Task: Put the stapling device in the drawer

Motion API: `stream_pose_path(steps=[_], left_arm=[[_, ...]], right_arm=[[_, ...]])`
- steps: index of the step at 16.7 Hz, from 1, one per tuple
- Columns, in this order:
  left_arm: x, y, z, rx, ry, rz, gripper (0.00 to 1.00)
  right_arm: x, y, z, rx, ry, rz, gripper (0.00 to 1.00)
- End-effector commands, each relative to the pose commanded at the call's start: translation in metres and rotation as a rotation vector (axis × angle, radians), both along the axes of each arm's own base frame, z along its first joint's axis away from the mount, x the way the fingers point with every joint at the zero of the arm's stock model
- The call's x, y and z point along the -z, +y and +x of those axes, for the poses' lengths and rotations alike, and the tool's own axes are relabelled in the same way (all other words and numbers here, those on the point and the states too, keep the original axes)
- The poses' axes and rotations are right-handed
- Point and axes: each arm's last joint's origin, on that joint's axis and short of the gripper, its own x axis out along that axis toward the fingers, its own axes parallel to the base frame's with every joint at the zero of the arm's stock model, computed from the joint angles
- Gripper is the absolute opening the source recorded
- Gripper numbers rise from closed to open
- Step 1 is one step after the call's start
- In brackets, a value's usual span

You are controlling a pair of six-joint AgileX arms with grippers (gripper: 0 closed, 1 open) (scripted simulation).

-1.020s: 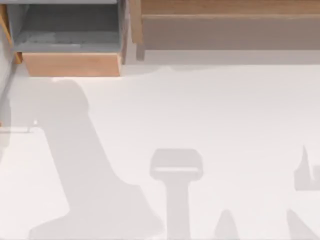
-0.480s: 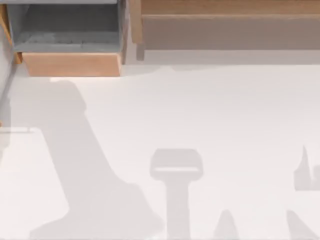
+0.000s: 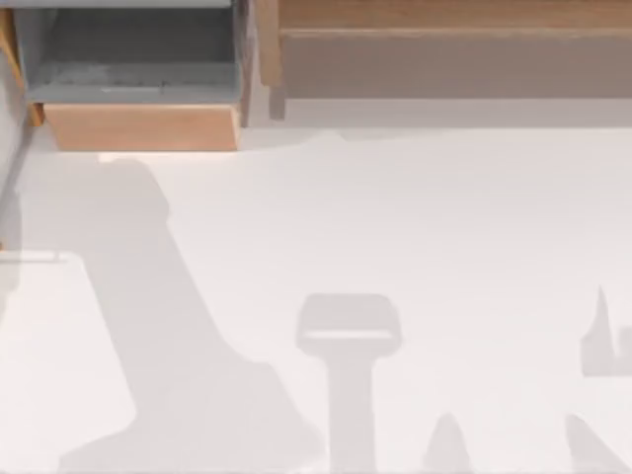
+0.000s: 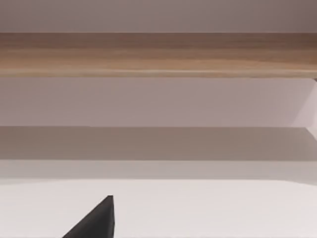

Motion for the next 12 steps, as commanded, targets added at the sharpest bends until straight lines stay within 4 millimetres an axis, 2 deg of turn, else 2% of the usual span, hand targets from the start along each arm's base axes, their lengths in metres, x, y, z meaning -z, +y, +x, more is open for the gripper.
stream_pose_path(steps=[6, 12], left_arm=[[0.0000, 0.0000, 0.0000, 0.000, 0.000, 0.000, 0.98], [0.0000, 0.0000, 0.0000, 0.000, 0.000, 0.000, 1.00]], right_arm=[[0.0000, 0.0000, 0.0000, 0.000, 0.000, 0.000, 1.00], [0.0000, 0.0000, 0.0000, 0.000, 0.000, 0.000, 1.00]])
